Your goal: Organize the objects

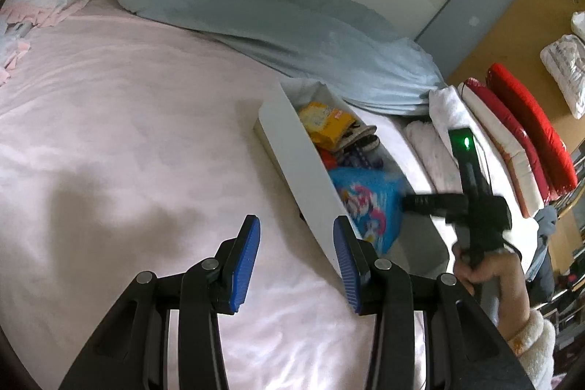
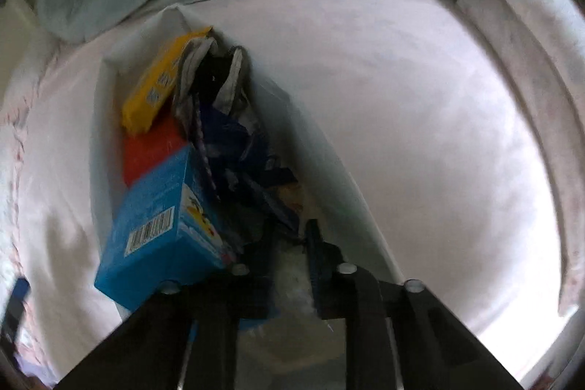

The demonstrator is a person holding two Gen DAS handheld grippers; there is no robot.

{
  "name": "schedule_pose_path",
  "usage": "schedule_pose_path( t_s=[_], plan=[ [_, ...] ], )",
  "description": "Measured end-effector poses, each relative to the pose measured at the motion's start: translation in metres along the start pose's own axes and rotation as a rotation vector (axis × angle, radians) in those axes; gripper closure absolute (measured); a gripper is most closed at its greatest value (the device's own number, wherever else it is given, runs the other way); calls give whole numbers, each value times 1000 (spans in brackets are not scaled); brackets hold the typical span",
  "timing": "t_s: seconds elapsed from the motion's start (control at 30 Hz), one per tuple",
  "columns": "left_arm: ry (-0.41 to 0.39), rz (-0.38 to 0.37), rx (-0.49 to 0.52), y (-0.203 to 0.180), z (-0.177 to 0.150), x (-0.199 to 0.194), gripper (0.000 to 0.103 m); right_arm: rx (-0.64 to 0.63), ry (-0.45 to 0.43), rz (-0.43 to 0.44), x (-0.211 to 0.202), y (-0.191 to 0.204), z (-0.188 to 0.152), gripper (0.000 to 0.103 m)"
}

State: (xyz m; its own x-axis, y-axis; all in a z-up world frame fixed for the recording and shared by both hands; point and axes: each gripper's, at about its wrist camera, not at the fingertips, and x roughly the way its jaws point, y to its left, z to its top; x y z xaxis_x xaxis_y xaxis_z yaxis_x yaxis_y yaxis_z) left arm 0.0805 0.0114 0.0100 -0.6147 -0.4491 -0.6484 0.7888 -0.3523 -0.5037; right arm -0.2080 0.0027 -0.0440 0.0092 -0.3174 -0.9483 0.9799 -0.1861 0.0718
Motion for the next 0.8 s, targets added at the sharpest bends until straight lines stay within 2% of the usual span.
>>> schedule_pose_path(
  t_s=[0.03, 0.1, 0.23, 0.33, 0.37, 0.47, 0.57, 0.63, 0.7, 0.8],
  plan=[
    [4, 9, 4, 0, 0, 2, 63, -12, -25, 0, 0, 1, 5, 90],
    [4, 16, 4, 0, 0, 4, 63, -12, -71, 80, 4, -2, 13, 90],
    [-3, 8, -7, -2, 2, 7, 63, 124, -81, 195, 22, -23, 19, 89],
    [3, 5, -9, -4, 2, 11, 63, 188, -25, 392, 35, -33, 20, 85],
    [6, 5, -6, -5, 2, 12, 63, 192, -19, 419, 38, -33, 20, 84],
    [8, 4, 11, -9, 1, 12, 63, 182, -41, 352, 30, -28, 25, 84],
    [2, 7, 22, -10, 1, 8, 63, 124, -51, 241, 6, -15, 24, 84],
    [2, 13, 24, -9, 1, 5, 63, 67, -37, 120, -5, -6, 24, 82],
    [4, 15, 18, -8, 1, 2, 63, 47, 5, 38, -15, -5, 14, 79],
    [10, 10, 27, -10, 1, -2, 63, 44, 45, 10, -27, -8, 1, 79]
  ],
)
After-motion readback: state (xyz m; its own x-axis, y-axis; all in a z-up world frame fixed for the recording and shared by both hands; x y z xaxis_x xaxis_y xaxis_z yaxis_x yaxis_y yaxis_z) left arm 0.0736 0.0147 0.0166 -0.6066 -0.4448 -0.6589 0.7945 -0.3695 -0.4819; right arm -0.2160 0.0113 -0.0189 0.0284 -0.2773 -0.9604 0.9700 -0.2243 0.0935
